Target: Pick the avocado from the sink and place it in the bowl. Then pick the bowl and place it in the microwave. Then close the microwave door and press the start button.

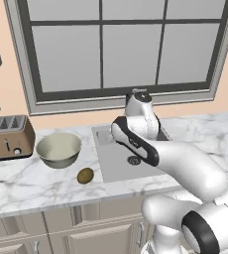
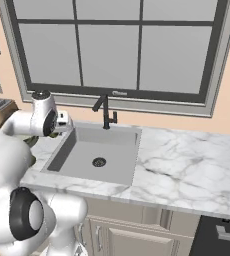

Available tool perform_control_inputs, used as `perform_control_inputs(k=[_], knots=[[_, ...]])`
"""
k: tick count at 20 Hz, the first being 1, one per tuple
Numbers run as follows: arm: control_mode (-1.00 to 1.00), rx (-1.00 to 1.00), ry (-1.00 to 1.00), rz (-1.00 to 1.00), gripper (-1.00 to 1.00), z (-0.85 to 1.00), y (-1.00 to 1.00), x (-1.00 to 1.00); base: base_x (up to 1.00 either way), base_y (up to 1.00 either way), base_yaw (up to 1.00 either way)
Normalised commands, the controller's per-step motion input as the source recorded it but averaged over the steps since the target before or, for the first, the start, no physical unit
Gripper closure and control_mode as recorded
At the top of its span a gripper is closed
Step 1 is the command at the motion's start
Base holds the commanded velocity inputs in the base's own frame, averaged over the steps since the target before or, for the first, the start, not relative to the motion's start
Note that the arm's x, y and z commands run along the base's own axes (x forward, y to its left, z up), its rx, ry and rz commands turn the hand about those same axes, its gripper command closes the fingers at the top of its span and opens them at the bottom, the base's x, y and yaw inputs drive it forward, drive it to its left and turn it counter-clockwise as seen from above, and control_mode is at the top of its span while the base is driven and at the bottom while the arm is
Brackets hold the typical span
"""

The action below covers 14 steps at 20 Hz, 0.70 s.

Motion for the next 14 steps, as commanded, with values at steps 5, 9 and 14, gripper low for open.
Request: perform_control_inputs(k=[5, 9, 14], knots=[[-1.0, 0.0, 0.04, 0.19, 1.0, 0.03, 0.93, -0.06, 0.0, 0.0, 0.0], [-1.0, -0.09, -0.01, 0.18, 1.0, -0.08, 0.97, 0.02, 0.0, 0.0, 0.0], [-1.0, -0.01, -0.02, 0.08, 1.0, 0.0, 0.55, 0.1, 0.0, 0.0, 0.0]])
